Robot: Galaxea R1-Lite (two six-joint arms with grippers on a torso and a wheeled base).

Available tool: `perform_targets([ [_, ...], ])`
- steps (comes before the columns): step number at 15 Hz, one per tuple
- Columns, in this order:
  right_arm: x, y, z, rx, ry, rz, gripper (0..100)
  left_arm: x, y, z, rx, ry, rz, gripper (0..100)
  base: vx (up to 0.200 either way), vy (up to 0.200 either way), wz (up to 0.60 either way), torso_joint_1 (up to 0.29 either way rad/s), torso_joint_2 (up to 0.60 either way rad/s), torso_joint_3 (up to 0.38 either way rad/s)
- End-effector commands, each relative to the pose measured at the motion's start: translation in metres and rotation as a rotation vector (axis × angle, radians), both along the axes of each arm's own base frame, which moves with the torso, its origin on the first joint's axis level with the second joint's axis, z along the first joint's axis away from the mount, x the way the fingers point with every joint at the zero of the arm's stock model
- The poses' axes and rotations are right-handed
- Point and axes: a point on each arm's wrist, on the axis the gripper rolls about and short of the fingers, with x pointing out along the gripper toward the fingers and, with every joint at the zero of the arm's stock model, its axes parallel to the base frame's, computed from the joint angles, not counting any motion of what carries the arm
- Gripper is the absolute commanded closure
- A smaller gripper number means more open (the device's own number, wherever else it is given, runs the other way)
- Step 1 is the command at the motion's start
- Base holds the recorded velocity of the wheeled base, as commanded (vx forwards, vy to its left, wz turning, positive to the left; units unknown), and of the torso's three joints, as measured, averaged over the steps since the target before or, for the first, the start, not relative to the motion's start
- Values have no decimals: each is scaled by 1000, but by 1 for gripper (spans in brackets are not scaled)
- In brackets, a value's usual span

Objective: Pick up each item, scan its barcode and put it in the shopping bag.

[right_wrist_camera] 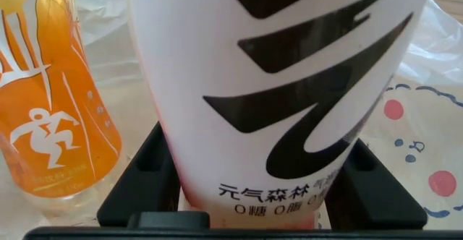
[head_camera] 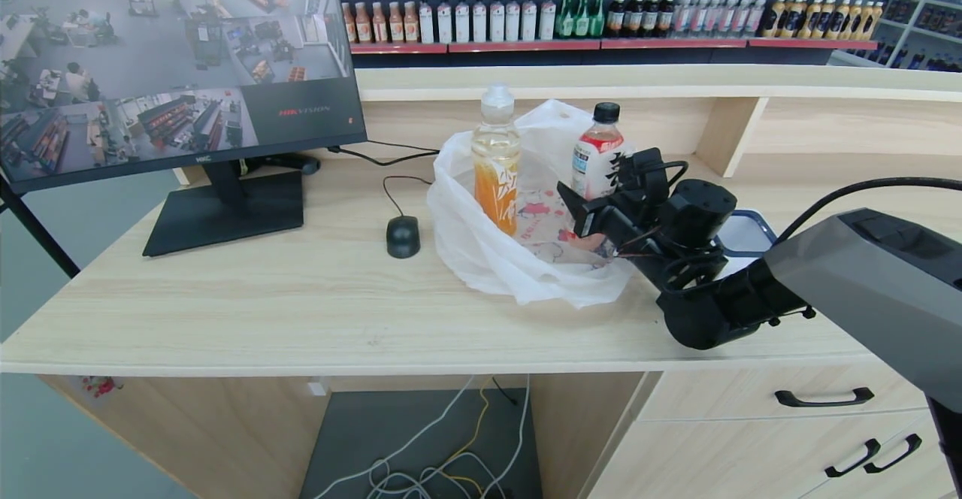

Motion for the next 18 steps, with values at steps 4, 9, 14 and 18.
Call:
perform_targets([
  [4,-1,0,0,2,-1,2,0,0,0,0,0,0,2,0,0,0,0,0,0,0],
  [9,-8,0,15,23,-43,8,0,0,0,0,0,0,2,0,0,0,0,0,0,0],
  [14,-43,-14,48,33,-63,3,0,0,0,0,0,0,0,0,0,0,0,0,0,0],
  [18,-95,-35,66,34,-43,-12,0,0,0,0,0,0,2,0,0,0,0,0,0,0],
])
